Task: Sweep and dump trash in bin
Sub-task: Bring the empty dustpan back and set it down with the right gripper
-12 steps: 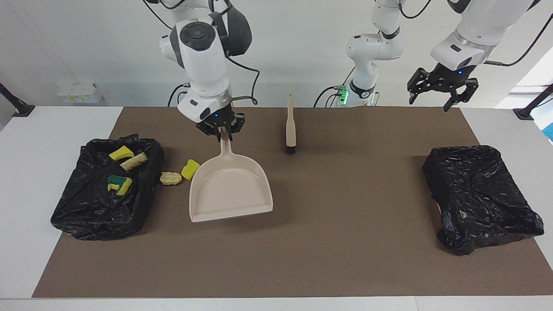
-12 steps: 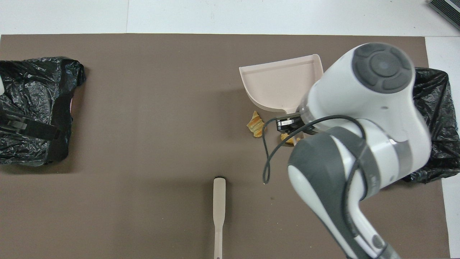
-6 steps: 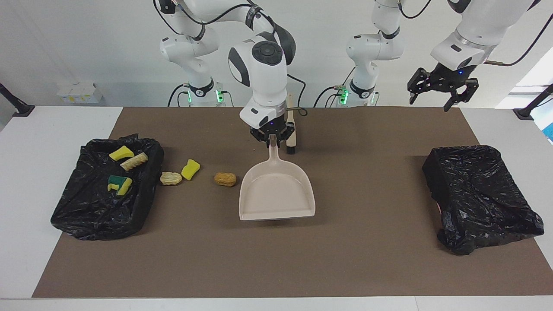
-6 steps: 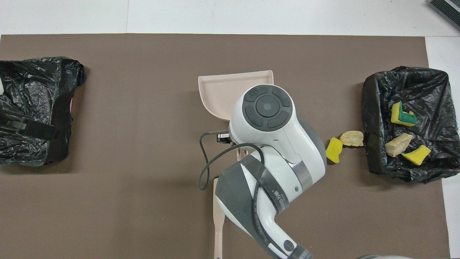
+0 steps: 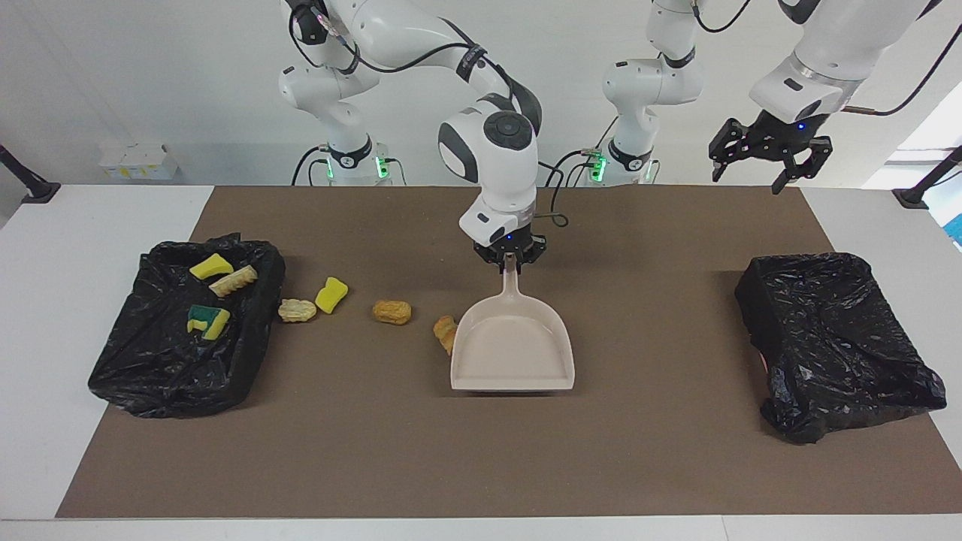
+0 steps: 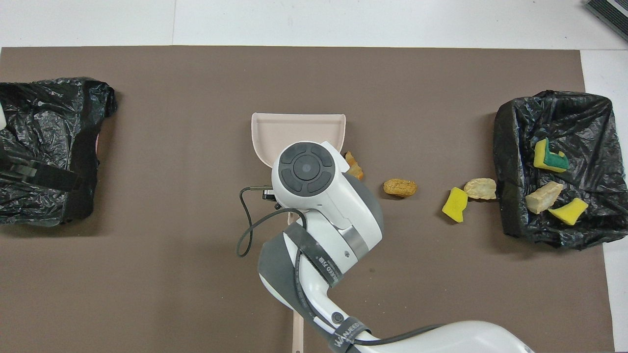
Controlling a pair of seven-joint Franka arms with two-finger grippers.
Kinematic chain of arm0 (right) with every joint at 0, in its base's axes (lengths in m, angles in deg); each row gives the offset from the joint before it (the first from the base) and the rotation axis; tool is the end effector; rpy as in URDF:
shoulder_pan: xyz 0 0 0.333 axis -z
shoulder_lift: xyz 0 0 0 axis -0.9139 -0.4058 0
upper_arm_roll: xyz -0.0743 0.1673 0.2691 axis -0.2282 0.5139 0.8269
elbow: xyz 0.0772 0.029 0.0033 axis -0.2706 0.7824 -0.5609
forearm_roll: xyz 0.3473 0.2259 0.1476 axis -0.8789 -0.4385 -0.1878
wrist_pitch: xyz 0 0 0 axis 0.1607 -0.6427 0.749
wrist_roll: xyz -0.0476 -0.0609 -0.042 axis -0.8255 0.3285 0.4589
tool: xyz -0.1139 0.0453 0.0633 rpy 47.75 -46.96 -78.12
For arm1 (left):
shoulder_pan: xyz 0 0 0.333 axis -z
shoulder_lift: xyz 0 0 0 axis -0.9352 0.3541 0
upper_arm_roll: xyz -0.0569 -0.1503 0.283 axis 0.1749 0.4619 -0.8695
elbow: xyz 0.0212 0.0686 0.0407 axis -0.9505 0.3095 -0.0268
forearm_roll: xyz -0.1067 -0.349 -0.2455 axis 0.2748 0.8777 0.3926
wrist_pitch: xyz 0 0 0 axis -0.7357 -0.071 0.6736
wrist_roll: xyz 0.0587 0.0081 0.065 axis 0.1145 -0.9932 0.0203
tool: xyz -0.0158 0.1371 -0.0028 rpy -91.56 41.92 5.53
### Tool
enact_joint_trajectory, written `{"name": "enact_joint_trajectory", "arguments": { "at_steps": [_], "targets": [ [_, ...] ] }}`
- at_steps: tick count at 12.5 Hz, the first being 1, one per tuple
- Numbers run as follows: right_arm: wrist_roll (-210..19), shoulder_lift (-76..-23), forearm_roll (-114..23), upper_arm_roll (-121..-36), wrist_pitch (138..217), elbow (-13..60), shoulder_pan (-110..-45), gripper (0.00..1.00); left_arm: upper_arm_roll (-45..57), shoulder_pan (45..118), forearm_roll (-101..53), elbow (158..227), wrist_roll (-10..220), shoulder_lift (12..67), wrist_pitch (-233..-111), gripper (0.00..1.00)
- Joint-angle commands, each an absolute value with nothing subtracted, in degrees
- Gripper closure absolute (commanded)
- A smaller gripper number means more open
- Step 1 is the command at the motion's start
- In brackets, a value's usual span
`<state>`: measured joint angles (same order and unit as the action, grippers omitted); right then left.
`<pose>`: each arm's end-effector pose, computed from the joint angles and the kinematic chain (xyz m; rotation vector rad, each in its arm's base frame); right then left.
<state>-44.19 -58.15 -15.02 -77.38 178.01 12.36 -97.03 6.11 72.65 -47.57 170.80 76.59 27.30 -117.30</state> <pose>0.5647 0.4534 0.3502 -3.0680 0.1334 0.0233 0.5733 -0.0679 0.6418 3.0767 -0.5283 -0.0338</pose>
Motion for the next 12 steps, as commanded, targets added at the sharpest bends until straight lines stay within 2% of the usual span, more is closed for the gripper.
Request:
{"name": "enact_joint_trajectory", "arguments": {
  "at_steps": [1, 2, 3, 4, 8, 10, 12],
  "targets": [
    [-42.8, -61.0, -16.2, -77.7, 180.7, 11.2, -98.0, 1.0, 6.5, 72.1, -48.6, 172.4, 75.5, 25.8, -117.3, 0.0],
    [-42.8, -61.0, -16.1, -77.7, 180.0, 11.3, -97.6, 1.0, 6.5, 72.1, -48.6, 172.4, 75.5, 25.8, -117.3, 0.0],
    [-42.7, -61.0, -16.1, -77.7, 179.8, 11.4, -97.4, 0.71, 6.5, 72.1, -48.6, 172.5, 75.5, 25.7, -117.3, 0.0],
    [-42.7, -60.9, -15.7, -77.7, 179.4, 11.3, -97.7, 0.01, 6.5, 72.1, -48.6, 172.5, 75.5, 25.8, -117.3, 0.0],
    [-41.6, -58.0, -16.1, -77.7, 175.4, 11.2, -98.0, 0.0, 6.5, 72.1, -48.6, 172.5, 75.5, 25.7, -117.2, 0.0],
    [-40.3, -54.1, -16.2, -77.6, 173.6, 13.4, -98.1, 0.0, 6.5, 72.1, -48.6, 172.5, 75.6, 25.7, -117.2, 0.0],
    [-38.7, -48.8, -16.3, -76.8, 172.3, 18.8, -98.1, 0.0, 6.5, 72.2, -48.6, 172.5, 75.8, 25.7, -117.4, 0.0]
  ]
}}
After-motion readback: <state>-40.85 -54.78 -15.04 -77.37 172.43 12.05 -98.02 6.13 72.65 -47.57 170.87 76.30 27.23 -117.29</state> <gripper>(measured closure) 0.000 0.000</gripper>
